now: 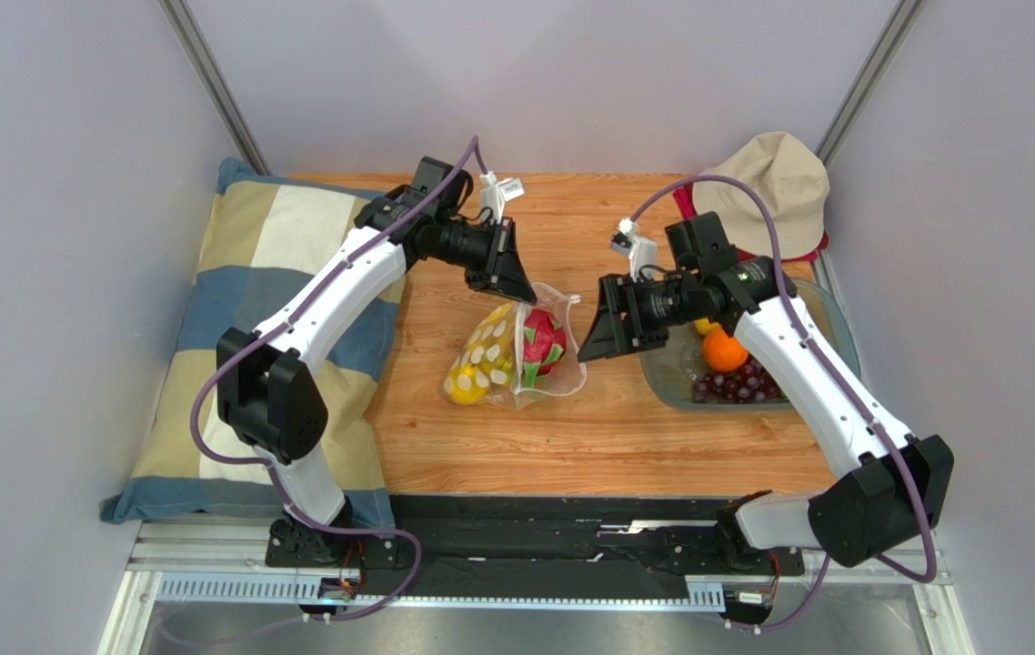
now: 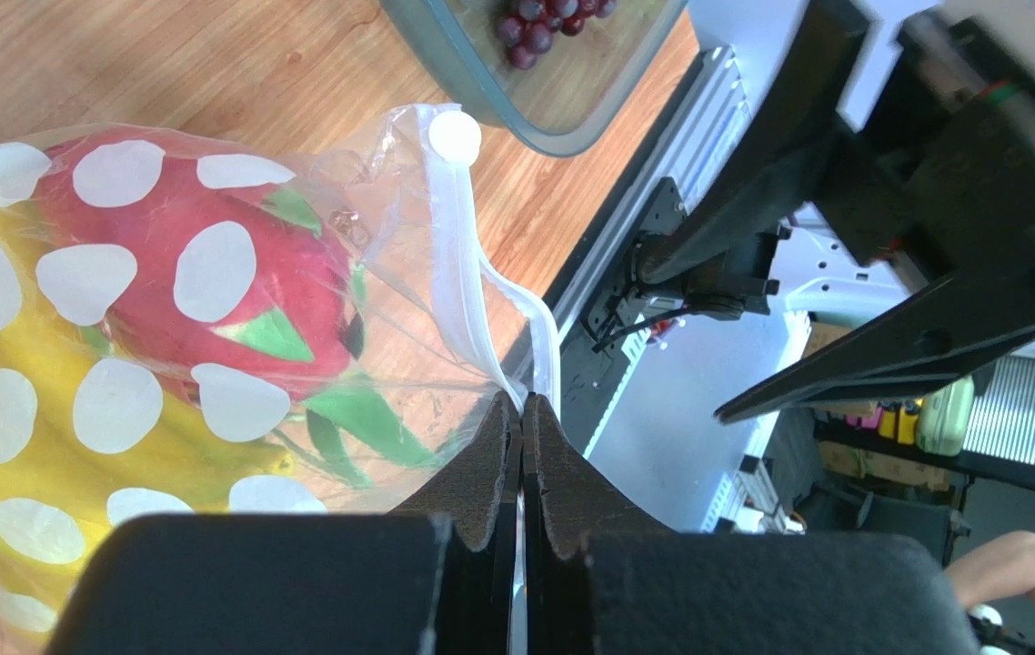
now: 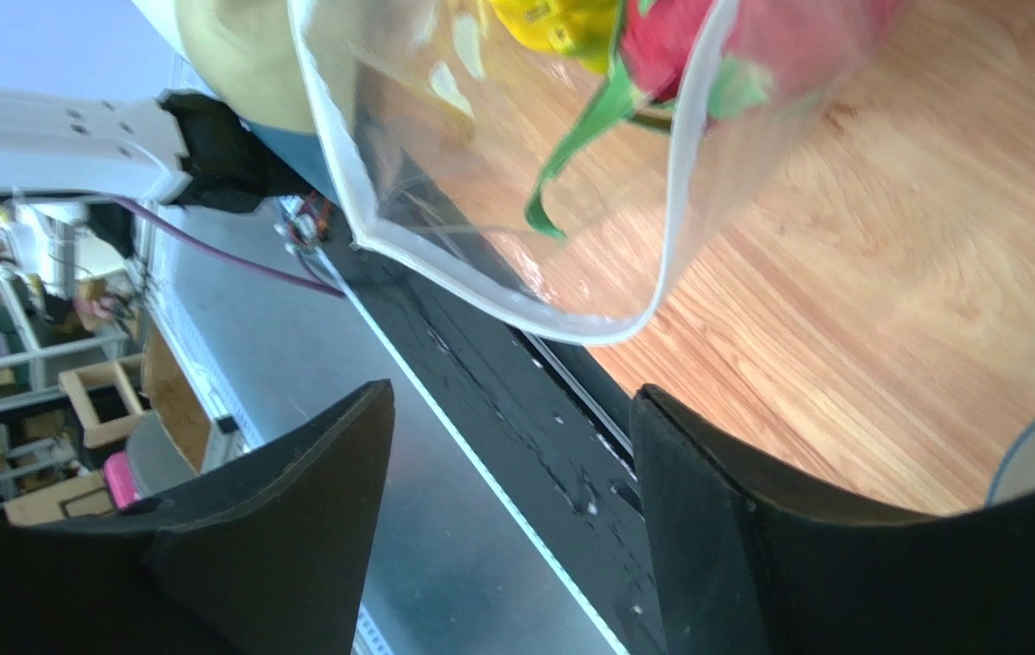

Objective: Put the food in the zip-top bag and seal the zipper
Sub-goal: Adjust the zipper food storage bag at the center of the board.

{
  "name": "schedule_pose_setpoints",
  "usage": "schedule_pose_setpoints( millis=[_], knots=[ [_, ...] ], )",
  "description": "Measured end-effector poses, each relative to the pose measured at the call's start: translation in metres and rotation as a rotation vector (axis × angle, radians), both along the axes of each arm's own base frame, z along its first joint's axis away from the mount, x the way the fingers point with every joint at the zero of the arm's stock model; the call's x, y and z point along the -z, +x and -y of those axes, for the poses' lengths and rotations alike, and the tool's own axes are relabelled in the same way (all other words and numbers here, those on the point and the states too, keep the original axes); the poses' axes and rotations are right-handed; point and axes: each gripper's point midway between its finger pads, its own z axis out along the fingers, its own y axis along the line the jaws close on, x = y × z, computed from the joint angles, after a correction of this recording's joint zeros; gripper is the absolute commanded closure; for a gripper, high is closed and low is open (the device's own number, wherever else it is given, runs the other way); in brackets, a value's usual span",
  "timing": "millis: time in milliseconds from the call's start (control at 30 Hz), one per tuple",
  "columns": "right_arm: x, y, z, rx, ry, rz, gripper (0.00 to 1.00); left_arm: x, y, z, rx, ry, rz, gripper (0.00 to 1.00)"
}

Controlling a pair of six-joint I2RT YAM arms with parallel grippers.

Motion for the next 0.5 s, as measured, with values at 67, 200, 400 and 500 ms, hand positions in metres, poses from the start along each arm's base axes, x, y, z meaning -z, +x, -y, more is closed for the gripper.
schedule_pose_setpoints(
  millis=[67, 200, 400, 500],
  knots=[
    [0.012, -0.006, 0.003, 0.005, -0.024, -0.018, 0.27, 0.000, 0.000, 0.000, 0.000, 0.000, -0.001, 1.00],
    [0.056, -0.009, 0.004, 0.005, -0.100, -0.150, 0.32, 0.000, 0.000, 0.000, -0.003, 0.000, -0.005, 1.00],
    [0.094, 0.000, -0.009, 0.008, -0.109, -0.316, 1.00, 0.001, -0.001, 0.000, -0.004, 0.005, -0.007, 1.00],
    [0.078, 0.005, -0.018, -0.004, -0.038, -0.315, 1.00, 0.003, -0.002, -0.002, 0.003, 0.017, 0.000, 1.00]
  ],
)
